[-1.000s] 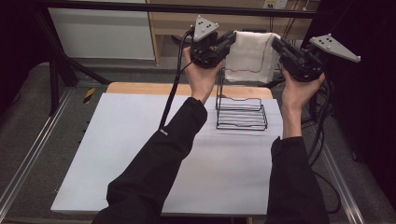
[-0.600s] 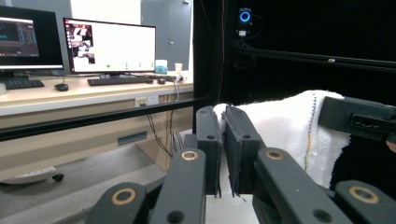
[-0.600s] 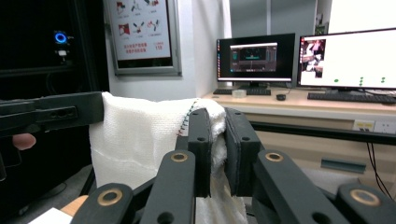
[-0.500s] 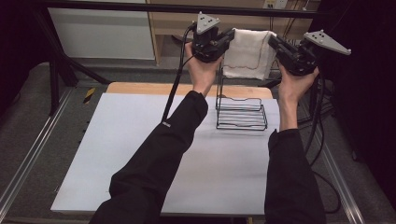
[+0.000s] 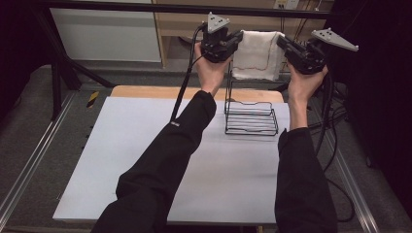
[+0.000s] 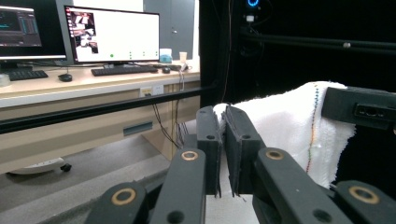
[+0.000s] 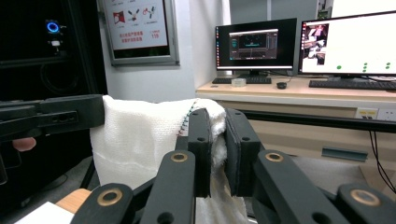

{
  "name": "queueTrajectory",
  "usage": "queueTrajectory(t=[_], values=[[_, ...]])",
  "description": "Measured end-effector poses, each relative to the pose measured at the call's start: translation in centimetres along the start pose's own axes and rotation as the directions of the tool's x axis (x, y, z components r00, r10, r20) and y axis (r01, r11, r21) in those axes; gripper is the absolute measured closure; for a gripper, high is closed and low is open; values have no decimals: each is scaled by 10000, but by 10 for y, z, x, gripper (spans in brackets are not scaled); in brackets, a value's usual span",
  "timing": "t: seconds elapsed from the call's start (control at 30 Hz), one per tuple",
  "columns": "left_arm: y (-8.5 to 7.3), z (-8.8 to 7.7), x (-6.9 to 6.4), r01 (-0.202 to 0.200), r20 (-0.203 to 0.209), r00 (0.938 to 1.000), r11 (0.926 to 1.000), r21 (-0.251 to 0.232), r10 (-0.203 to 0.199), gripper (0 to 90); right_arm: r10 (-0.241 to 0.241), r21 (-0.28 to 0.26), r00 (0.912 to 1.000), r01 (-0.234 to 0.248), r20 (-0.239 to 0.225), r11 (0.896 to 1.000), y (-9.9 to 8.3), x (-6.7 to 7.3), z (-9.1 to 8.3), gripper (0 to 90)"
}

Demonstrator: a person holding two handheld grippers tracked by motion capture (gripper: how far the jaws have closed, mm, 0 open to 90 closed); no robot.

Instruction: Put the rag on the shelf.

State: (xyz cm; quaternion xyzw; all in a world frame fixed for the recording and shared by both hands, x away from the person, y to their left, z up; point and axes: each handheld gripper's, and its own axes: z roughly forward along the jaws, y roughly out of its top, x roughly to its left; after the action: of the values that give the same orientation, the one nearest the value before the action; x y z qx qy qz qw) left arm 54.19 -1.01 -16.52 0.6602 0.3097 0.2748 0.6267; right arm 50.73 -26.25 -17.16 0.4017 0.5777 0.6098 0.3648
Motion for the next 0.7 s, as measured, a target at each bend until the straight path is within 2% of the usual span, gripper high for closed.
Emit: queueTrajectory(t=[0.47,0.7], values=[[-20,1,-14,-185,401,9990,9993,317,172,844,130,348,9998,-135,158,9993,-19,-10,-11,820],[-32,1,-16,-178,508,9986,9983,559,150,844,82,533,9999,-90,152,9985,-27,-10,-18,819]])
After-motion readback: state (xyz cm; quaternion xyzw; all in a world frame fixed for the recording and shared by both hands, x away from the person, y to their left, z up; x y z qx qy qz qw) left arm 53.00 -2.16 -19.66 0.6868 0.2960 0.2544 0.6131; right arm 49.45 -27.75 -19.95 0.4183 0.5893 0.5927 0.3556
